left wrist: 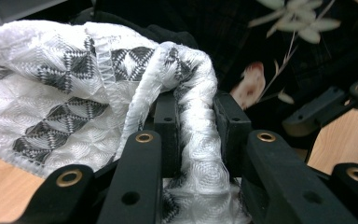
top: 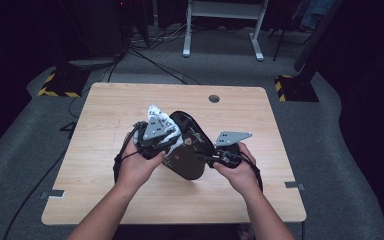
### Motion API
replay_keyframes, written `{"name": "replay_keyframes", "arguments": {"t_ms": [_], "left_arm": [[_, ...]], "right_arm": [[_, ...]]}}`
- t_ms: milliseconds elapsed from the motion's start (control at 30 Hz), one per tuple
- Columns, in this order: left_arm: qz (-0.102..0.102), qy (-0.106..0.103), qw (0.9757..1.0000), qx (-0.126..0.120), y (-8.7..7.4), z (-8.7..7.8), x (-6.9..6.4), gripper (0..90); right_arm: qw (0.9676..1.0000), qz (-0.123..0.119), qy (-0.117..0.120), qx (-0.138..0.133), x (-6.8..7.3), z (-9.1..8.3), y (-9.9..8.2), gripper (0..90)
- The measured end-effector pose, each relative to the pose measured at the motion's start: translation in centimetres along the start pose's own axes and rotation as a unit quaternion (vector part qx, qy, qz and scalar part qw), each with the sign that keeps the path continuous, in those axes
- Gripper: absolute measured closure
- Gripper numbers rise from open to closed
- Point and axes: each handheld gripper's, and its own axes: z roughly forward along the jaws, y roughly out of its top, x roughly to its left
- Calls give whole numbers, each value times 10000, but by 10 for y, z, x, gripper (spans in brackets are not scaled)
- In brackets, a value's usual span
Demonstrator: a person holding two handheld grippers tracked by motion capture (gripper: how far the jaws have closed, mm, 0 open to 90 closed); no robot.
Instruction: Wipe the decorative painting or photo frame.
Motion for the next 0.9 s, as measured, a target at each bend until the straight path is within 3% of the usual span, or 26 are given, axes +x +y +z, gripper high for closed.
{"name": "replay_keyframes", "arguments": {"t_ms": [133, 233, 400, 500, 600, 900], "left_arm": [[-85, -72, 9999, 112, -9, 5, 1, 745], [-152, -257, 9995, 70, -3, 2, 0, 745], [210, -211, 9995, -105, 18, -5, -13, 745], [315, -103, 9994, -71, 21, -4, -18, 745], [247, -227, 9994, -98, 15, 0, -17, 746], [202, -296, 9990, 249, -14, 14, -19, 746]], "right_arm": [[10000, 29, -9, -7, 0, 0, 0, 789], [10000, 17, -19, 9, 1, 0, 1, 791], [10000, 36, 3, -9, 0, 0, 0, 793], [10000, 32, 3, -10, 0, 0, 0, 792], [10000, 55, 12, -2, -1, -1, -1, 791], [10000, 44, 0, 0, 0, 0, -1, 791]]}}
